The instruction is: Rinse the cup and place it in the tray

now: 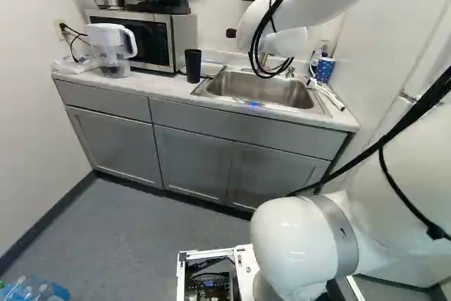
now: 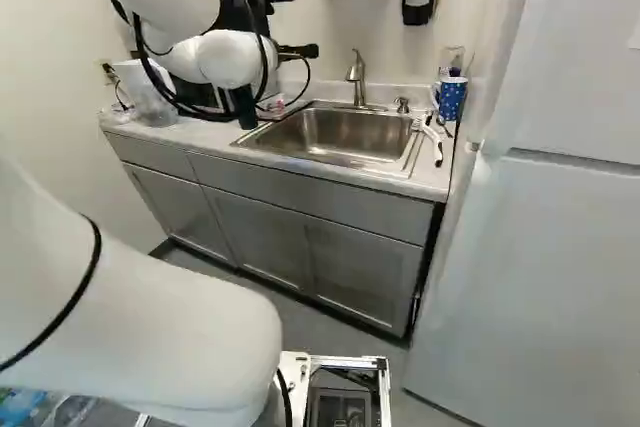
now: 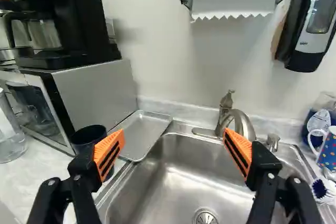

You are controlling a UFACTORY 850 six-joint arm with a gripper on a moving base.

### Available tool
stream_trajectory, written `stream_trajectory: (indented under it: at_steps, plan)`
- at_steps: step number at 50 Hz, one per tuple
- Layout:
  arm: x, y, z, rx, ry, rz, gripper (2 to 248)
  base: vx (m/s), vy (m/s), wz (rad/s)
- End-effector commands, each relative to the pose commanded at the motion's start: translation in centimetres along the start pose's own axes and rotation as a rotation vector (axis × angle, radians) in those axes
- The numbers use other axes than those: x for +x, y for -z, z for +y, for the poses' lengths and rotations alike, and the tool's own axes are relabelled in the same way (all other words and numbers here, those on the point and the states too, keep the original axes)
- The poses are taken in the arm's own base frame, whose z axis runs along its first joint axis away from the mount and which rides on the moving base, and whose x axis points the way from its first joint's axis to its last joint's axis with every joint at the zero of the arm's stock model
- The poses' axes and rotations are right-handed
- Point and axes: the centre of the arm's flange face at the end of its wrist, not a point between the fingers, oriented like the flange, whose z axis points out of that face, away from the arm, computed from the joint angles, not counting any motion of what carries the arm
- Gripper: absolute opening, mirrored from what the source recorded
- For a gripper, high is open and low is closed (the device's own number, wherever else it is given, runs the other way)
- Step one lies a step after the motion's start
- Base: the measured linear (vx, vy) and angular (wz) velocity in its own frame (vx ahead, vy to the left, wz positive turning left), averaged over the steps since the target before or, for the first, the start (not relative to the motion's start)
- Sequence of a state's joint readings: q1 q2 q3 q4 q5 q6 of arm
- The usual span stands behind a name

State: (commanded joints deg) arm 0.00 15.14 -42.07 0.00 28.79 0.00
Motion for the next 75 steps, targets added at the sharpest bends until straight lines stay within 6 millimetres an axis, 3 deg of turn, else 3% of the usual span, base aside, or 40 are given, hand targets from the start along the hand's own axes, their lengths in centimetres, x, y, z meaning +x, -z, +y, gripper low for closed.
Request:
stream_trajectory:
  at_steps: [41, 75]
  plan:
    - [0.0, -0.2, 0.0, -0.001, 0.0, -0.001, 247, 0.075, -0.003, 0.004]
    - [0.8, -6.8, 1.7, -0.033, -0.003, -0.016, 247, 0.0, 0.0, 0.0]
